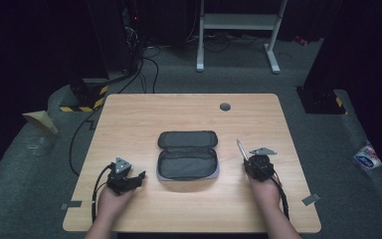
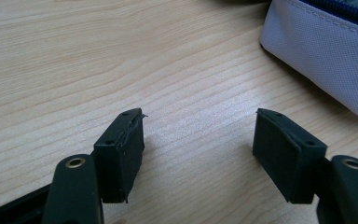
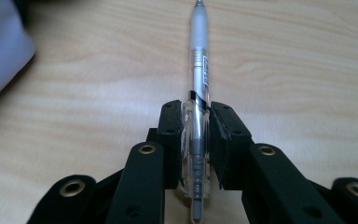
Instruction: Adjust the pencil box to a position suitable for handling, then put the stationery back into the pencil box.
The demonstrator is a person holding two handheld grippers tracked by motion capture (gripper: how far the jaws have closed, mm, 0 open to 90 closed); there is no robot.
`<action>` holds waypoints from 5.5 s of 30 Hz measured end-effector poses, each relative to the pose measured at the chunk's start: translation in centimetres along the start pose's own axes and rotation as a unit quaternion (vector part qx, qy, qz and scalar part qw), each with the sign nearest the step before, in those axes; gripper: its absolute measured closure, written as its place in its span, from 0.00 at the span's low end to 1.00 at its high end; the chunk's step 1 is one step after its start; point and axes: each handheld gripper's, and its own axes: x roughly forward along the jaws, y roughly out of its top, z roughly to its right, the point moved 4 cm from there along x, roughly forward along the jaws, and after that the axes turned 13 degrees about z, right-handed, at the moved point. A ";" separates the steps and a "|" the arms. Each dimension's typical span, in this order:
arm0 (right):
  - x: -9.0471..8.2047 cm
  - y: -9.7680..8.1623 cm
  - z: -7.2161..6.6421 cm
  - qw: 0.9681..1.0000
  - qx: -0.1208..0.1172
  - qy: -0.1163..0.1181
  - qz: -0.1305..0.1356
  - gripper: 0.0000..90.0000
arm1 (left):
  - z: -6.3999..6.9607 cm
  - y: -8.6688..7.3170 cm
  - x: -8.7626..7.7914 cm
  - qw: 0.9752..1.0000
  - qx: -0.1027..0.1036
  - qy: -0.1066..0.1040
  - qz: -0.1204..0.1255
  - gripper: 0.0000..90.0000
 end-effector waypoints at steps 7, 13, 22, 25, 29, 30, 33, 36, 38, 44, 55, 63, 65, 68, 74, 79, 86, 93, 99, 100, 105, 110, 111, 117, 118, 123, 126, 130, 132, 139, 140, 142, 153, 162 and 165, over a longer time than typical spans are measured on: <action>-2.2 -1.5 -0.6 1.000 0.003 0.019 0.003 0.63 | 0.0 0.0 0.0 1.000 -0.002 0.000 0.000 0.37; -1.6 -0.5 -0.8 0.999 -0.013 0.023 0.023 0.53 | 0.0 0.0 0.0 1.000 -0.002 0.000 0.000 0.37; 0.7 0.8 0.3 0.999 0.032 0.023 0.006 0.53 | 0.0 0.0 0.0 1.000 -0.001 -0.001 0.000 0.37; 1.0 1.1 0.4 1.000 0.030 0.009 0.001 0.63 | 0.0 0.0 0.0 1.000 -0.001 -0.001 0.000 0.37; 1.4 1.2 0.3 1.000 0.015 0.003 -0.015 0.69 | 0.0 0.0 0.0 1.000 -0.001 -0.001 0.000 0.37; 1.5 1.2 0.2 1.000 0.016 0.001 -0.015 0.69 | 0.0 0.0 0.0 1.000 -0.001 -0.002 -0.001 0.37; 1.6 1.2 0.2 1.000 0.015 0.000 -0.014 0.77 | 0.0 0.0 0.0 1.000 -0.001 -0.002 0.000 0.37; 1.6 1.2 0.3 1.000 0.012 0.000 -0.012 0.85 | 0.0 0.0 0.0 1.000 -0.001 -0.001 0.000 0.37; 1.5 1.2 0.2 1.000 0.008 -0.001 -0.012 0.87 | 0.0 0.0 0.0 1.000 0.000 -0.002 0.000 0.37; 1.5 1.2 0.0 1.000 0.003 -0.003 -0.015 0.87 | 0.0 0.0 0.0 1.000 -0.001 -0.002 0.000 0.37; 1.0 2.0 0.2 1.000 0.006 0.005 -0.005 0.87 | 0.0 0.0 0.0 1.000 -0.001 -0.002 0.000 0.37; -0.3 3.0 -0.2 1.000 0.001 0.014 0.021 0.87 | 0.0 0.0 0.0 1.000 0.001 -0.001 0.000 0.37; -0.5 3.1 -0.2 0.999 0.007 0.019 0.025 0.87 | 0.0 0.0 0.0 1.000 0.000 -0.001 0.000 0.37; -0.7 3.1 -0.4 0.999 0.002 0.020 0.028 0.87 | 0.1 0.0 0.0 1.000 -0.001 -0.002 0.000 0.37; -1.2 3.5 -0.6 0.999 -0.005 0.027 0.037 0.87 | 0.1 0.0 0.0 1.000 0.000 -0.001 0.000 0.37; -1.6 3.9 -1.0 0.999 -0.012 0.033 0.040 0.87 | 0.1 -0.1 -0.2 1.000 0.001 -0.002 0.000 0.37; -2.4 4.9 -1.6 0.997 -0.027 0.053 0.055 0.87 | 0.2 -0.3 -0.6 1.000 -0.002 0.003 -0.001 0.37; -2.4 5.4 -2.5 0.994 -0.039 0.073 0.070 0.87 | 0.3 -1.0 -1.8 1.000 -0.015 0.025 0.000 0.37; -2.3 5.8 -3.5 0.992 -0.048 0.090 0.079 0.87 | 0.4 -1.7 -3.1 1.000 -0.014 0.024 -0.002 0.37; -2.4 5.9 -3.7 0.991 -0.047 0.092 0.079 0.87 | 0.4 -1.8 -3.3 1.000 -0.016 0.025 -0.001 0.37; -2.5 6.6 -4.7 0.988 -0.058 0.108 0.088 0.87 | 0.3 -2.0 -3.7 0.999 -0.019 0.032 0.000 0.36; -2.4 7.3 -5.8 0.986 -0.067 0.123 0.094 0.87 | 0.4 -2.2 -4.1 0.999 -0.021 0.031 0.001 0.36; -2.4 7.4 -6.1 0.985 -0.069 0.127 0.096 0.87 | 0.5 -2.3 -4.1 0.999 -0.020 0.030 -0.001 0.36; -2.1 7.9 -8.0 0.980 -0.085 0.148 0.100 0.87 | 0.5 -2.3 -4.2 1.000 -0.017 0.025 -0.001 0.35; -2.1 7.9 -8.3 0.980 -0.085 0.150 0.099 0.87 | 0.5 -2.3 -4.2 1.000 -0.015 0.023 -0.002 0.35; -1.8 8.3 -9.9 0.976 -0.099 0.167 0.101 0.87 | 0.5 -2.3 -4.2 1.000 -0.012 0.021 -0.002 0.34; -1.5 8.6 -11.2 0.973 -0.106 0.177 0.101 0.87 | 0.5 -2.3 -4.2 1.000 -0.011 0.020 -0.002 0.34; -1.0 8.8 -12.8 0.970 -0.112 0.193 0.099 0.87 | 0.5 -2.3 -4.2 1.000 -0.008 0.020 -0.002 0.34; -0.8 8.8 -13.8 0.968 -0.116 0.202 0.098 0.87 | 0.5 -2.3 -4.2 1.000 -0.009 0.020 -0.002 0.34; -0.1 8.7 -16.3 0.961 -0.131 0.224 0.093 0.87 | 0.5 -2.3 -4.3 1.000 -0.008 0.020 -0.002 0.33; -0.1 8.7 -16.6 0.961 -0.130 0.226 0.090 0.87 | 0.5 -2.3 -4.3 1.000 -0.008 0.020 -0.002 0.33; 0.1 8.8 -17.1 0.960 -0.135 0.229 0.091 0.87 | 0.5 -2.3 -4.3 1.000 -0.008 0.020 -0.002 0.33; 0.2 9.3 -18.3 0.955 -0.145 0.241 0.090 0.87 | 0.5 -2.3 -4.3 1.000 -0.009 0.020 -0.002 0.33; 0.9 8.7 -18.2 0.954 -0.153 0.249 0.069 0.87 | 0.6 -2.3 -4.2 1.000 -0.010 0.020 -0.001 0.33; 1.3 8.3 -18.2 0.953 -0.155 0.255 0.053 0.87 | 0.6 -2.3 -4.2 1.000 -0.010 0.020 -0.001 0.33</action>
